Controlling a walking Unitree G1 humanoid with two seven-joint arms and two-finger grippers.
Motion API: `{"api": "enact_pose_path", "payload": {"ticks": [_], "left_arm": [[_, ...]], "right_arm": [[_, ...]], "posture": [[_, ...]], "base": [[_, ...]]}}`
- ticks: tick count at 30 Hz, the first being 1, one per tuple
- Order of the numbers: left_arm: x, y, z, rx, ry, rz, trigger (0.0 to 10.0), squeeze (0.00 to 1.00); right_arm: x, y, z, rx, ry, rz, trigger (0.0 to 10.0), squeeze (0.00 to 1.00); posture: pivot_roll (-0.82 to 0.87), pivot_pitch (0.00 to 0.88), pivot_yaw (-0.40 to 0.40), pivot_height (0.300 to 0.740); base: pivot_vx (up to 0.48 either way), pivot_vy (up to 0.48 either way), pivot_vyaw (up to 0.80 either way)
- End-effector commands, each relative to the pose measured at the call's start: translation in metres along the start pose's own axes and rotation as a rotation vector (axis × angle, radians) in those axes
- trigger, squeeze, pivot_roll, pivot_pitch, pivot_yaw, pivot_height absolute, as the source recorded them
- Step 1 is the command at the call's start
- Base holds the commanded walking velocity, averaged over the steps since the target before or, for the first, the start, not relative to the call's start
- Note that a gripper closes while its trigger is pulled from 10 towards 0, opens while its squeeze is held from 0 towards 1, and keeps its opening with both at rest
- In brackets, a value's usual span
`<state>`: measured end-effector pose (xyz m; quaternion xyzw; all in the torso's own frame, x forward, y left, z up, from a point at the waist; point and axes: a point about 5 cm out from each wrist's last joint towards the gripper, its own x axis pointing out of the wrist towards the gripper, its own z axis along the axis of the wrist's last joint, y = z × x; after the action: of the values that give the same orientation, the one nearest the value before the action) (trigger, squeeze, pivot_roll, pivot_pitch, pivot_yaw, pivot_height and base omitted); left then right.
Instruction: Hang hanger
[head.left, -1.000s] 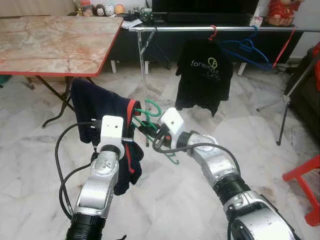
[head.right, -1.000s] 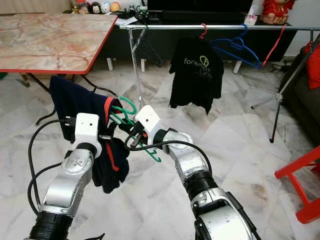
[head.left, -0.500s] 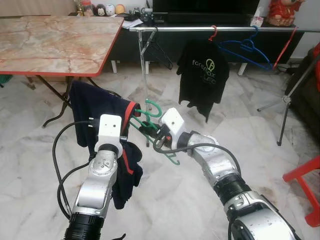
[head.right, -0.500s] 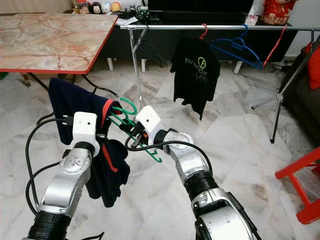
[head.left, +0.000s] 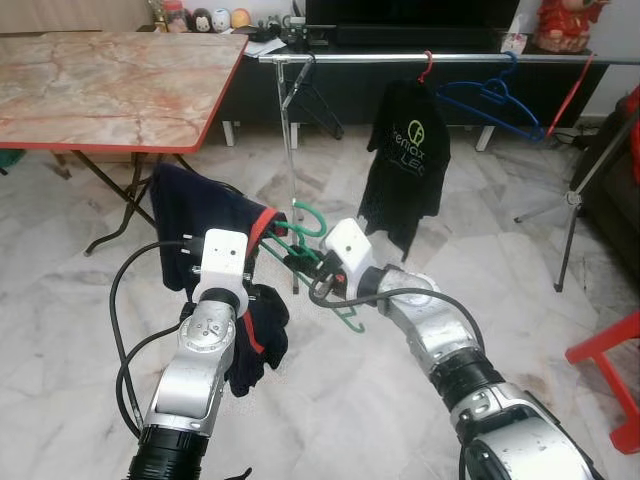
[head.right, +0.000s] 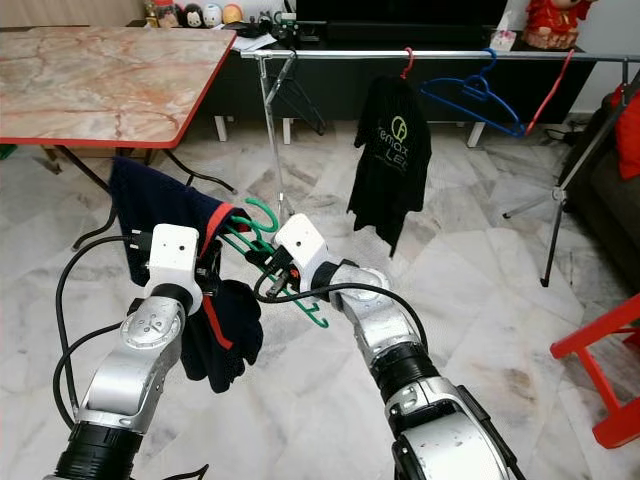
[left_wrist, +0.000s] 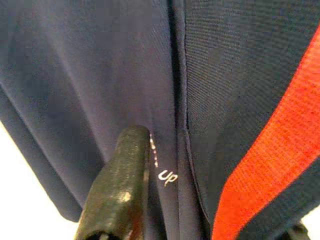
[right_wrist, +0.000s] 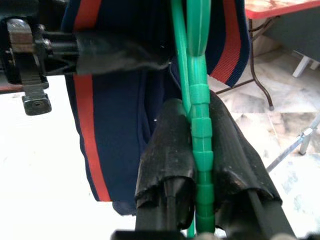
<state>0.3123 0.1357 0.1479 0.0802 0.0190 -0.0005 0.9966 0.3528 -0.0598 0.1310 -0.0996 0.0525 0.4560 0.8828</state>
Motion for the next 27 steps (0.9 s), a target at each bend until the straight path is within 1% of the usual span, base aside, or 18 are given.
{"api": "enact_pose_path", "payload": {"ticks": [1, 13, 16, 19, 20, 22, 23, 24, 27], "left_arm": [[-0.001, -0.002, 0.002, 0.006, -0.009, -0.014, 0.0, 0.0], [-0.002, -0.002, 0.002, 0.007, -0.008, -0.03, 0.0, 0.0], [-0.003, 0.001, 0.002, 0.008, -0.007, -0.032, 0.0, 0.0], [-0.004, 0.004, 0.002, 0.003, -0.007, -0.018, 0.0, 0.0], [-0.004, 0.007, 0.003, -0.002, -0.007, -0.002, 0.0, 0.0], [-0.004, 0.008, 0.003, -0.002, -0.008, 0.001, 0.0, 0.0], [-0.005, 0.011, 0.003, -0.005, -0.011, 0.019, 0.0, 0.0], [-0.005, 0.013, 0.004, -0.006, -0.012, 0.025, 0.0, 0.0], [-0.005, 0.015, 0.004, -0.005, -0.014, 0.037, 0.0, 0.0]], "right_arm": [[0.001, 0.0, 0.005, -0.008, -0.024, -0.003, 0.0, 0.0], [0.002, 0.0, 0.005, -0.009, -0.024, 0.001, 0.0, 0.0], [-0.002, -0.001, -0.007, -0.063, 0.054, -0.003, 0.0, 0.0], [-0.005, -0.001, -0.016, -0.076, 0.104, 0.008, 0.0, 0.0], [-0.009, -0.001, -0.026, -0.091, 0.162, 0.017, 0.0, 0.0], [-0.01, -0.001, -0.029, -0.095, 0.182, 0.02, 0.0, 0.0], [-0.016, -0.001, -0.042, -0.113, 0.254, 0.033, 0.0, 0.0], [-0.019, 0.0, -0.049, -0.118, 0.291, 0.045, 0.0, 0.0], [-0.026, 0.002, -0.063, -0.13, 0.364, 0.071, 0.0, 0.0]], "posture": [[0.05, 0.026, -0.003, 0.74], [0.05, 0.027, -0.002, 0.74], [0.05, 0.028, -0.002, 0.74], [0.05, 0.029, -0.002, 0.74], [0.05, 0.029, -0.002, 0.74], [0.05, 0.029, -0.002, 0.74], [0.05, 0.031, -0.003, 0.74], [0.05, 0.031, -0.003, 0.74], [0.05, 0.032, -0.003, 0.74]], "base": [[0.0, 0.0, 0.0], [0.0, 0.0, 0.0], [0.0, 0.0, 0.0], [0.0, 0.0, 0.0], [0.0, 0.0, 0.0], [0.0, 0.0, 0.0], [0.0, 0.0, 0.0], [0.0, 0.0, 0.0], [0.0, 0.0, 0.0]]}}
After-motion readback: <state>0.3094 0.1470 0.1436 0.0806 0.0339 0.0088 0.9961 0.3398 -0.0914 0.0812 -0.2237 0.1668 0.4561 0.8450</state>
